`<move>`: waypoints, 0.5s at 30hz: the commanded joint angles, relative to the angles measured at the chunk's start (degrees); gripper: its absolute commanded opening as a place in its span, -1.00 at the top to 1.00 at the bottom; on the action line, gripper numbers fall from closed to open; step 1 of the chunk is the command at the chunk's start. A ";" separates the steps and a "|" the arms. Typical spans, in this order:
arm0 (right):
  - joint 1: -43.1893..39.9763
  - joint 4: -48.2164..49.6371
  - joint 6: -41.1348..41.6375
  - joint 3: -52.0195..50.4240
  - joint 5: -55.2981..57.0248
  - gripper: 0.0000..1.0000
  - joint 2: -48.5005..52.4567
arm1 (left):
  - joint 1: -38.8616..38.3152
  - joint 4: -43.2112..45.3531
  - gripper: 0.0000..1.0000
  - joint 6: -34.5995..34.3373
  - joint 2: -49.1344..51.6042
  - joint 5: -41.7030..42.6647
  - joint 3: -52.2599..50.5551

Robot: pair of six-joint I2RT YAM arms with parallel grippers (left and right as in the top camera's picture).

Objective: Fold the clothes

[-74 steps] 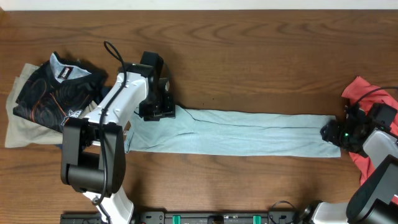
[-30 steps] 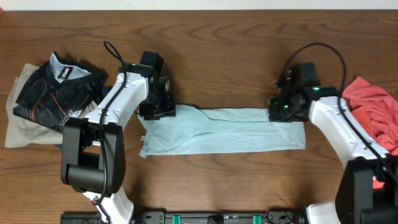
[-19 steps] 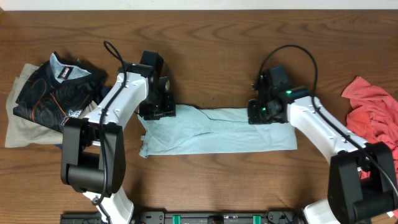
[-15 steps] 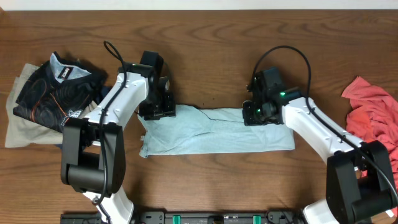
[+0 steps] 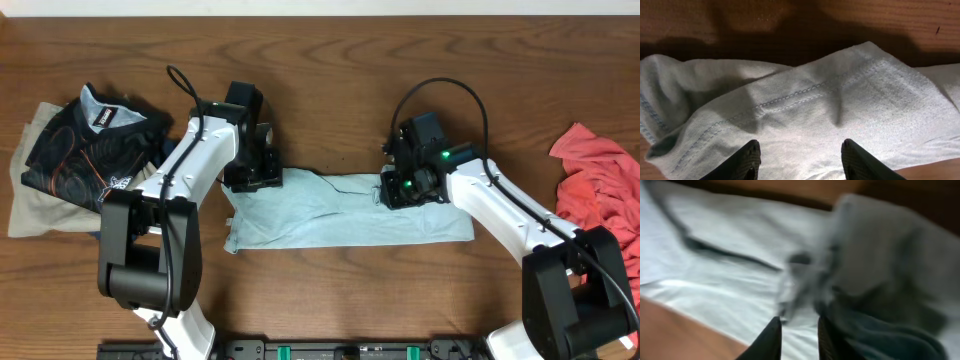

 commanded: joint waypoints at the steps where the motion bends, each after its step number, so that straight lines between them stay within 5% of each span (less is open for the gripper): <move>1: -1.27 0.70 0.44 -0.24 7.41 0.47 0.22 | 0.13 -0.11 -0.08 -0.52 -0.94 0.33 -0.52; 15: -4.33 -1.42 -0.83 0.35 14.91 0.19 -2.62 | 0.13 0.72 -0.09 -0.52 -0.94 0.33 -1.31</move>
